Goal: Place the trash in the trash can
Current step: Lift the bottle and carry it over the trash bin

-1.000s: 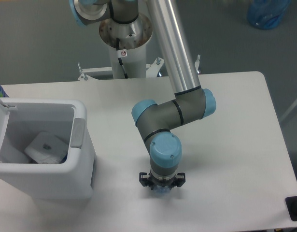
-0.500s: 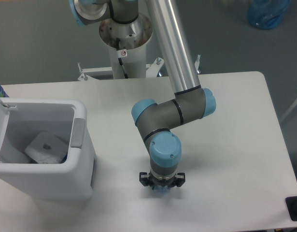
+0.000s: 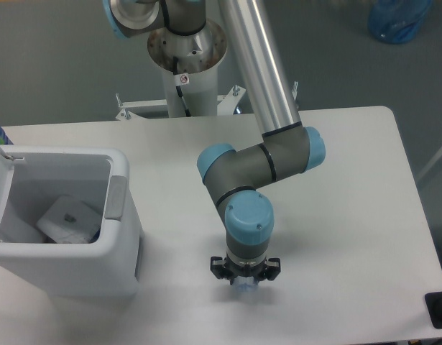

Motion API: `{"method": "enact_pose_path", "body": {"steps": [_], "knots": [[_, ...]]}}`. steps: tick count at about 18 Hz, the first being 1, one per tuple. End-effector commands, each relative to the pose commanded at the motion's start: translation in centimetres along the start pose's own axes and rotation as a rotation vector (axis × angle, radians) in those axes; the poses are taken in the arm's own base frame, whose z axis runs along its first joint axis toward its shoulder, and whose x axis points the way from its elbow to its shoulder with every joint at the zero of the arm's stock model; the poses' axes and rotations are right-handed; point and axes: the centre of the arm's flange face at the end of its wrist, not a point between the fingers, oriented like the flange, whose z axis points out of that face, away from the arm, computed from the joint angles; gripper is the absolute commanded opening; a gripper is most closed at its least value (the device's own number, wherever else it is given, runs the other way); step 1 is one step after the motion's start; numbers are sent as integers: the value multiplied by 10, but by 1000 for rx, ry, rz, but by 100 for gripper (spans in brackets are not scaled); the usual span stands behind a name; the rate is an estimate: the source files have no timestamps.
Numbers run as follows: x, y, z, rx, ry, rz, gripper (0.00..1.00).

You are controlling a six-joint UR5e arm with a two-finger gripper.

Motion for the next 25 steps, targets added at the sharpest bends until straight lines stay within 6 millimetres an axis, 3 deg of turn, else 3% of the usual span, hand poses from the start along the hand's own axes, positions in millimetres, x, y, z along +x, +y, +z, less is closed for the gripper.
{"method": "enact_pose_path", "body": {"steps": [3, 9, 12, 15, 17, 19, 21, 25], "knots": [[-6, -7, -42, 89, 41, -14, 56], [-47, -26, -160, 405, 211, -125, 56], [-49, -36, -209, 507, 239, -174, 56], [-39, -39, -258, 591, 259, -218, 56], [-30, -38, -280, 612, 267, -249, 56], [-9, -36, -305, 636, 288, -254, 56], [14, -34, -322, 647, 306, -258, 56], [51, -35, -338, 654, 340, -245, 56]]}}
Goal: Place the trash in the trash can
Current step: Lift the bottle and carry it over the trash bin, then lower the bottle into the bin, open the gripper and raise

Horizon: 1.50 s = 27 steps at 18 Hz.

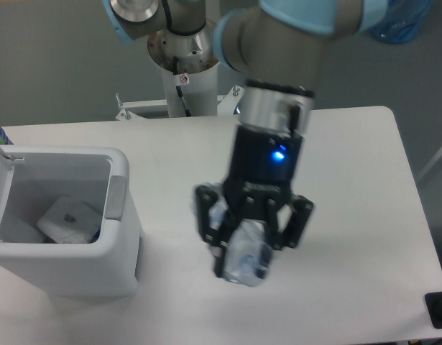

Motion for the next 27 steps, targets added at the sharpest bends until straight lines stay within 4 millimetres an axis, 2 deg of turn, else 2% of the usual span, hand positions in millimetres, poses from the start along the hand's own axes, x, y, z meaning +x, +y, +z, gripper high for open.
{"method": "enact_pose_path", "body": {"steps": [2, 6, 9, 14, 18, 19, 20, 21, 22, 27], "knots": [[19, 1, -2, 1, 16, 1, 56], [48, 11, 5, -19, 46, 13, 56], [62, 26, 20, -56, 66, -2, 56], [97, 44, 34, -95, 107, 31, 56], [115, 61, 50, -133, 129, 42, 56], [120, 69, 55, -149, 136, 48, 59], [121, 76, 60, -162, 138, 54, 74], [120, 77, 62, -165, 139, 72, 97], [121, 78, 62, -164, 143, 104, 100], [119, 74, 56, -151, 137, 149, 100]]}}
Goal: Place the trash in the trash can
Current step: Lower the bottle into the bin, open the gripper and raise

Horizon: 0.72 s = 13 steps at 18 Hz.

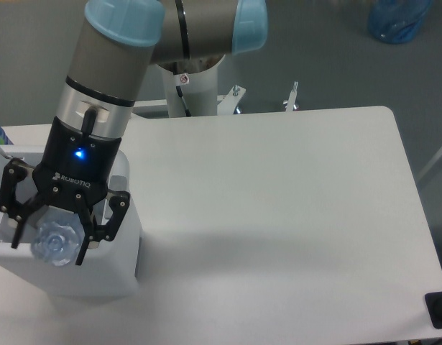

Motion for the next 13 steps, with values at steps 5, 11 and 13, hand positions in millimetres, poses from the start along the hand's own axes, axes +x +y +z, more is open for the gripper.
{"method": "enact_pose_path", "body": {"steps": [5, 11, 13], "knots": [[-30, -6, -27, 15, -190, 50, 100], [-85, -6, -73, -47, -281, 211, 100], [-104, -2, -100, -99, -298, 301, 100]]}}
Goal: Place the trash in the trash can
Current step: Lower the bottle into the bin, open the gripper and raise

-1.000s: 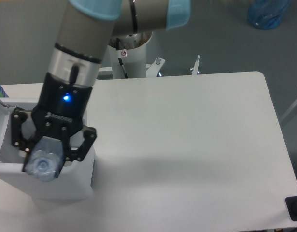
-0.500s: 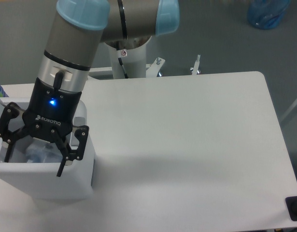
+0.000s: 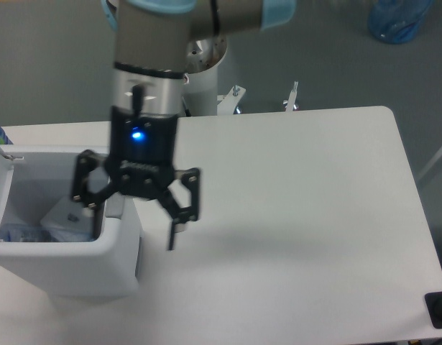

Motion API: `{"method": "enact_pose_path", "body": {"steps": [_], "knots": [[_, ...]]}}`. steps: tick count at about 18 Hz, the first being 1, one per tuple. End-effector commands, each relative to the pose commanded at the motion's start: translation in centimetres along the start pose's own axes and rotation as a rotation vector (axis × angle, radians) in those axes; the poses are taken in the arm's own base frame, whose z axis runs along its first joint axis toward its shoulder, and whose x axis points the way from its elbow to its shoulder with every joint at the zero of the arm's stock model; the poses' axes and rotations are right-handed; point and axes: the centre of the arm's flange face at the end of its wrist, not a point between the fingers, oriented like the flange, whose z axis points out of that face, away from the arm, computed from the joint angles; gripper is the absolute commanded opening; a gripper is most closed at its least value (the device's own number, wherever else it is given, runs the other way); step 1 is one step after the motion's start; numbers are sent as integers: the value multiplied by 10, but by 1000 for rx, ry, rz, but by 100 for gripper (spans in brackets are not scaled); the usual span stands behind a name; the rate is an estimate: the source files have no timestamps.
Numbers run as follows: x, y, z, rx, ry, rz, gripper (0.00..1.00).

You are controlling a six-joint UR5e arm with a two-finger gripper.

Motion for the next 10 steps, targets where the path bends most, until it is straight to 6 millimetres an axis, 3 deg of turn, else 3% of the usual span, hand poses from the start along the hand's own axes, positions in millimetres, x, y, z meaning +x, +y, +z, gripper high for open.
{"method": "enact_pose_path", "body": {"steps": [4, 8, 10], "knots": [[-27, 30, -23, -113, -49, 198, 100], [-29, 55, -23, -276, -114, 295, 100], [-28, 56, -26, -290, -121, 326, 100]]}}
